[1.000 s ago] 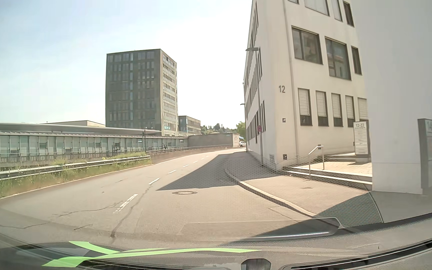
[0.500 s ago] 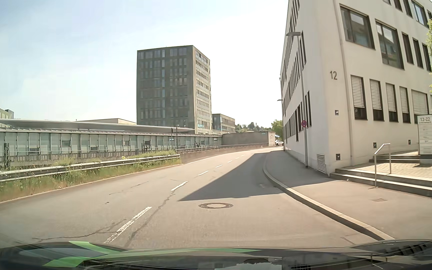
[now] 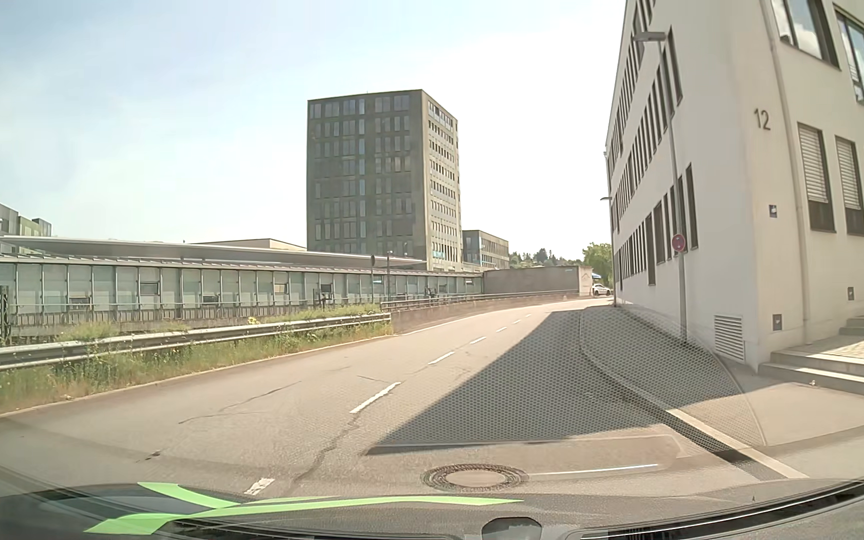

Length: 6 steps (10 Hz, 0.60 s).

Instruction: Follow the waypoints while adhering to traffic rules and regulations

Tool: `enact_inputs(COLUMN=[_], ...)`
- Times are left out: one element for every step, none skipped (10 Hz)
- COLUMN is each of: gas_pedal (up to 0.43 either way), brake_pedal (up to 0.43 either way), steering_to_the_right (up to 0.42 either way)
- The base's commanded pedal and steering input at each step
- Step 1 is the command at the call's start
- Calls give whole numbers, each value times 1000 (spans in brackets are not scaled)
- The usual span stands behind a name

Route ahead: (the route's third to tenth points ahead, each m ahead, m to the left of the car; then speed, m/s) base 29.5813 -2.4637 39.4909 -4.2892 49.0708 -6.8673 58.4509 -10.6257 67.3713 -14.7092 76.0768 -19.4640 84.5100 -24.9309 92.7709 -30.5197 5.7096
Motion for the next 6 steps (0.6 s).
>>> enact_inputs(gas_pedal=[130, 130, 130, 130, 130, 130], brake_pedal=[0, 0, 0, 0, 0, 0], steering_to_the_right=[-32, -19, -3, 12, 25, 36])
